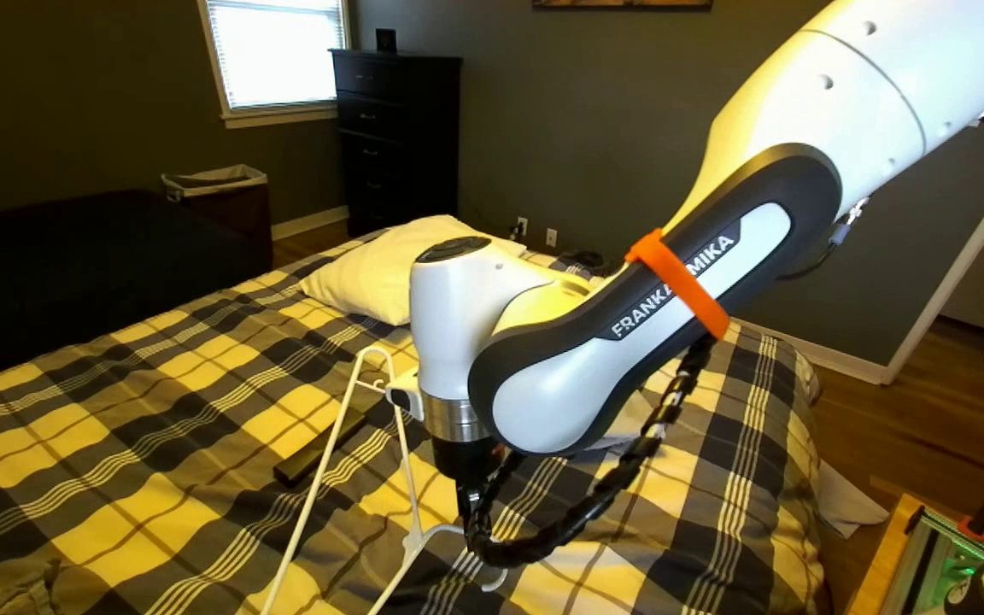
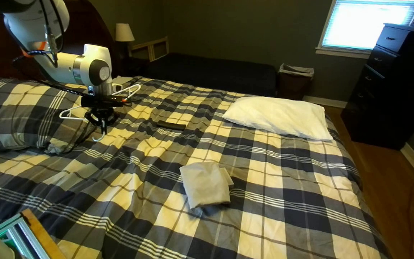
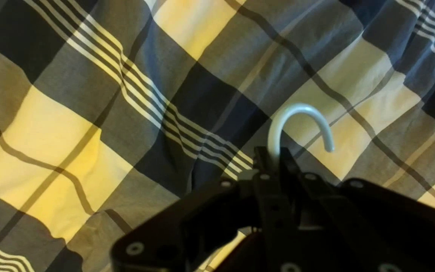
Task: Put the hanger on the grey thing
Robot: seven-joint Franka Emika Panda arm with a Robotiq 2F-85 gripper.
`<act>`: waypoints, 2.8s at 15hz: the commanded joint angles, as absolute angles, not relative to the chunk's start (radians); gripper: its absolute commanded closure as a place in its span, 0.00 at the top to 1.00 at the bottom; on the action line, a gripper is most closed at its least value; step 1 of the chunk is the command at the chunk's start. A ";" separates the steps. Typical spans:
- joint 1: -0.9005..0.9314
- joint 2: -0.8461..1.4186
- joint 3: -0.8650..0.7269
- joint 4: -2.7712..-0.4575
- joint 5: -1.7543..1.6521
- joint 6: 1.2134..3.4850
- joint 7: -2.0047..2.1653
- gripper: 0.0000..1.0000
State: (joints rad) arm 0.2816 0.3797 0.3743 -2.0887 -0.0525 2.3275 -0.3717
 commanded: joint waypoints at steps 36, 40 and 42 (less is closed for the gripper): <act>-0.218 0.299 -0.079 -2.436 0.945 2.205 -0.823 0.02; -0.258 0.437 -0.094 -2.327 0.975 2.085 -0.784 0.02; -0.280 0.494 -0.096 -2.272 1.023 2.056 -0.804 0.02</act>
State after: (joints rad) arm -0.2474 0.3830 -0.0879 -2.3716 0.9720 2.1229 -0.7926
